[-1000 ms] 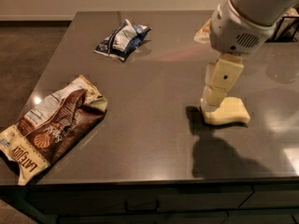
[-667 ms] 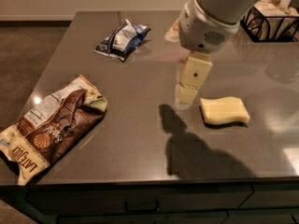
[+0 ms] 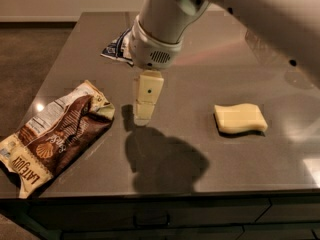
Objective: Pick brown chip bag
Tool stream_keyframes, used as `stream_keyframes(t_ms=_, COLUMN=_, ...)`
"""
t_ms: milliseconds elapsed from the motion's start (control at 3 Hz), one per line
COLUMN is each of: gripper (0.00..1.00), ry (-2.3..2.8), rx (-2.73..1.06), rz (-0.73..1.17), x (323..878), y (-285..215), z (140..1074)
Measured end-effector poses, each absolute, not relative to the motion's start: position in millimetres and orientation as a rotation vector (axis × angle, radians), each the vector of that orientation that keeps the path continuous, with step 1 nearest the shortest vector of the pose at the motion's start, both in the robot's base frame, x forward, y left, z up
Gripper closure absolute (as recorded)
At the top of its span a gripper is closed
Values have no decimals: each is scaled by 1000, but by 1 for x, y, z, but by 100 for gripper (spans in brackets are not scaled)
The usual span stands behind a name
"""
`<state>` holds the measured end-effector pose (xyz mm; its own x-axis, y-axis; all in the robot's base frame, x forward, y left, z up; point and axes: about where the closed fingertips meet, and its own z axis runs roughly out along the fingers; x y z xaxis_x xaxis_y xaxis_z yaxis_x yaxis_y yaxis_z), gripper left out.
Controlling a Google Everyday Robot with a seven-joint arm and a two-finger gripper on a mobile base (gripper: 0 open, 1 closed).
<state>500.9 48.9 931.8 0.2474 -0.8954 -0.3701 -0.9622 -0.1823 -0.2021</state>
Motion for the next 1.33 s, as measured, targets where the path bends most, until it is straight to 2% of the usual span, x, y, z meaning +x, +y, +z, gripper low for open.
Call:
stream_keyframes(t_ms=667, gripper=0, ry=1641, rx=-2332, rz=214, x=505, y=125, z=868)
stream_keyframes(t_ms=1333, gripper=0, ry=1696, rx=-2372, rz=222, x=515, y=163, z=850)
